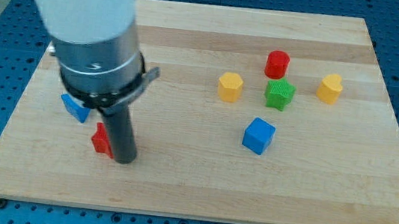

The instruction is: Push the red star below the blue triangle

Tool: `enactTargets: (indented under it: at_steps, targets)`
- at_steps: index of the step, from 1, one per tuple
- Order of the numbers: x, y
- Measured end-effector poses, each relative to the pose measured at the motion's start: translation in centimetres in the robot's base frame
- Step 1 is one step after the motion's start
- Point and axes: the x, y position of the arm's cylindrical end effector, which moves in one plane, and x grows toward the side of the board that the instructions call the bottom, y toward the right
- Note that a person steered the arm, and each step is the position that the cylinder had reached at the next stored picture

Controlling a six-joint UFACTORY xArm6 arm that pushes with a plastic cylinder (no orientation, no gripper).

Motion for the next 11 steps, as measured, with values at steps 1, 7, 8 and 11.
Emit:
enactTargets:
  at_steps: [1, 7, 8, 11]
  targets:
    - [0.0, -2.1]
    - [-2.2, 1.2]
    - [-2.2, -2.0]
    - [-2.2, -3.0]
